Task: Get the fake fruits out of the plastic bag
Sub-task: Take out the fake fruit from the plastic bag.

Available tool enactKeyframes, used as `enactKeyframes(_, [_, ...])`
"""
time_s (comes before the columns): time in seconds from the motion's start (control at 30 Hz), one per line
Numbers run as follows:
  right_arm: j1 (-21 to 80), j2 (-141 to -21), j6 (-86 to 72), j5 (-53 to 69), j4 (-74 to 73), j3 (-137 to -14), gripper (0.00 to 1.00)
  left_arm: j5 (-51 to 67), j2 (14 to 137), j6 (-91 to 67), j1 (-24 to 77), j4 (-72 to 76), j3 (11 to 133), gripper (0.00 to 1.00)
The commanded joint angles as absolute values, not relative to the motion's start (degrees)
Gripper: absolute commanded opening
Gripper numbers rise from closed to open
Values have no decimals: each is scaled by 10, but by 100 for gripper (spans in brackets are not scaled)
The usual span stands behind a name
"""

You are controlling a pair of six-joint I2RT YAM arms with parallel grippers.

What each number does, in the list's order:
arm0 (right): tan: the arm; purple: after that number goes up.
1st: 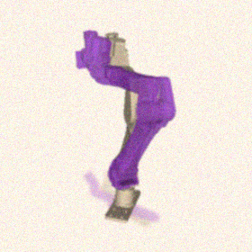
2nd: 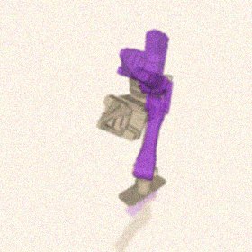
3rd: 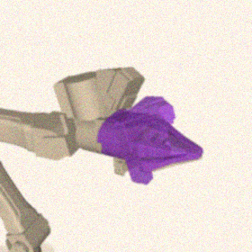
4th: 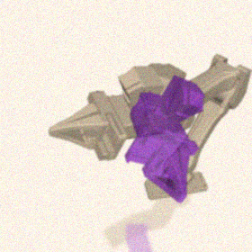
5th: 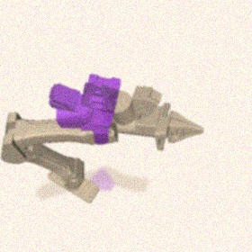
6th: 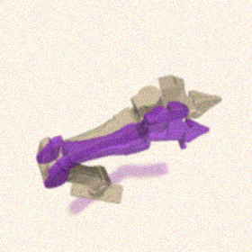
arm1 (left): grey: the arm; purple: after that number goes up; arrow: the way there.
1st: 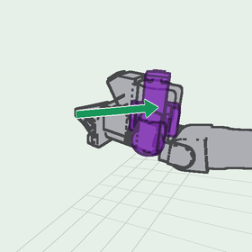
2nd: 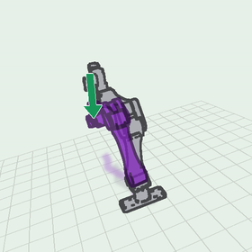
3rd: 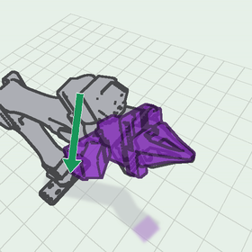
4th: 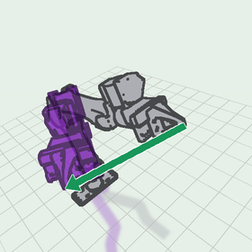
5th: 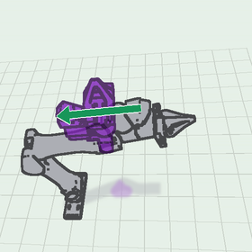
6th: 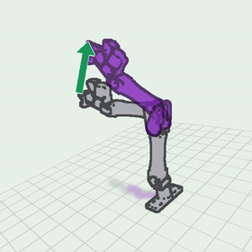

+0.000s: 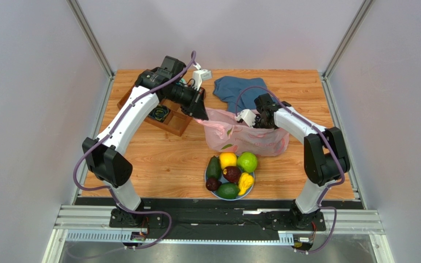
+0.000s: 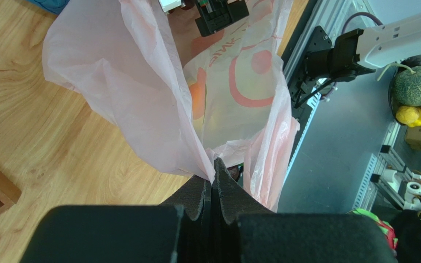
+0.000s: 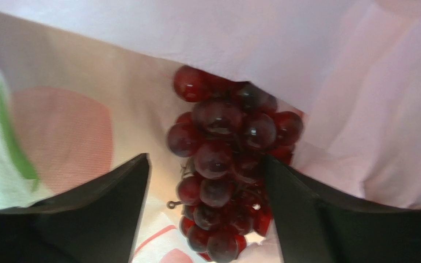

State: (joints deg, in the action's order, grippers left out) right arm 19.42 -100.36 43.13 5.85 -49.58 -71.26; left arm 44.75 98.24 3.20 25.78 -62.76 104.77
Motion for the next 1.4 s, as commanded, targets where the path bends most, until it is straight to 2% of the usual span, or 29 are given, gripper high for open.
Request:
enactKeyframes(0.0, [190, -1004, 443, 6, -458, -705, 67, 450, 985, 44, 258, -620, 1079, 0])
enactKeyframes(0.03, [190, -999, 440, 4, -450, -704, 61, 449, 987, 44, 258, -620, 1083, 0])
enactKeyframes(0.07, [190, -988, 439, 10, -441, -709, 49, 446, 988, 44, 258, -620, 1085, 0])
enactKeyframes(0.1, [191, -980, 440, 20, -444, -717, 26, 444, 994, 44, 258, -620, 1093, 0])
enactKeyframes(0.13, [191, -974, 437, 32, -450, -727, 16, 443, 998, 44, 258, -620, 1100, 0])
enactKeyframes(0.17, [190, -963, 433, 54, -459, -749, 12, 439, 1000, 44, 258, -617, 1106, 0])
enactKeyframes(0.2, [190, -942, 433, 68, -467, -762, 0, 438, 1009, 40, 258, -617, 1121, 0])
enactKeyframes(0.4, [182, -851, 405, 230, -540, -869, 0, 403, 1037, 32, 258, -604, 1190, 0])
enactKeyframes(0.6, [179, -742, 351, 315, -514, -876, 0, 367, 1065, 24, 258, -580, 1271, 0])
enactKeyframes(0.83, [174, -674, 161, 342, -328, -832, 0, 350, 1128, 3, 258, -541, 1353, 0])
enactKeyframes(0.97, [175, -669, 98, 267, -188, -859, 0, 350, 1163, 3, 258, -532, 1362, 0])
enactKeyframes(1.1, [175, -695, 83, 243, -166, -915, 0, 331, 1182, 4, 258, -531, 1369, 0])
enactKeyframes(1.37, [178, -702, 31, 360, -235, -965, 0, 234, 1229, 4, 253, -513, 1434, 0])
